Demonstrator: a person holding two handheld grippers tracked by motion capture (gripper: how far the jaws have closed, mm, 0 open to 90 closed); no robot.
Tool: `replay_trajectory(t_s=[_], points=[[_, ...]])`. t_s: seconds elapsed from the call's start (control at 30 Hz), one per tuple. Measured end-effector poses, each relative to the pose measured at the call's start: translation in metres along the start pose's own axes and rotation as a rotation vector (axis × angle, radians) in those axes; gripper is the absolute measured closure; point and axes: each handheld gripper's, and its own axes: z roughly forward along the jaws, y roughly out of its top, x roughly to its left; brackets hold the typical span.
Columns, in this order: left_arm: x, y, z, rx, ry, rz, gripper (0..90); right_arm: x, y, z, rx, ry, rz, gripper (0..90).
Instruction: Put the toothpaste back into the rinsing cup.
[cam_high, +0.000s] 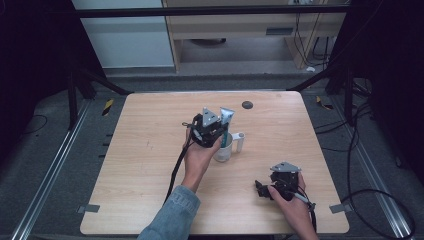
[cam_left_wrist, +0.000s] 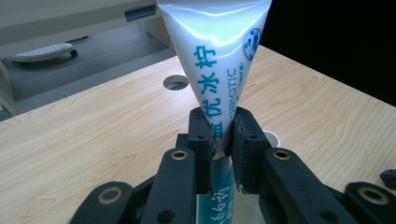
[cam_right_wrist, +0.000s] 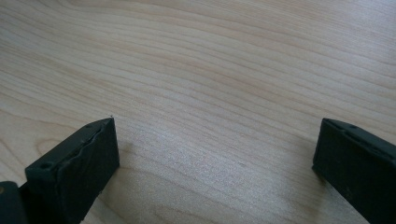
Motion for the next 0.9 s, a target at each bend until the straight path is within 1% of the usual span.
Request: replay_trajectory(t_s=[0.1, 0.13, 0.77, 0.9], points=[[-0.0006, -0.0007, 0.0002, 0.003, 0.001, -0.002, 79.0, 0.0000, 0.0000, 0.0000, 0.000, 0.000, 0.000, 0.5], [-0.0004, -0.0008, 0.0003, 0.005, 0.002, 0.003, 79.0, 0.0000, 0.0000, 0.0000, 0.000, 0.000, 0.000, 0.5], [0.0020, -0.0052, 0.0041, 0.035, 0.015, -0.013, 78.9, 0.0001, 0.0000, -0.0001, 0.001, 0.000, 0.002, 0.4], [0.0022, -0.0054, 0.0048, 0.039, 0.015, -0.007, 78.9, 0.0001, 0.0000, -0.0001, 0.001, 0.000, 0.001, 0.4]])
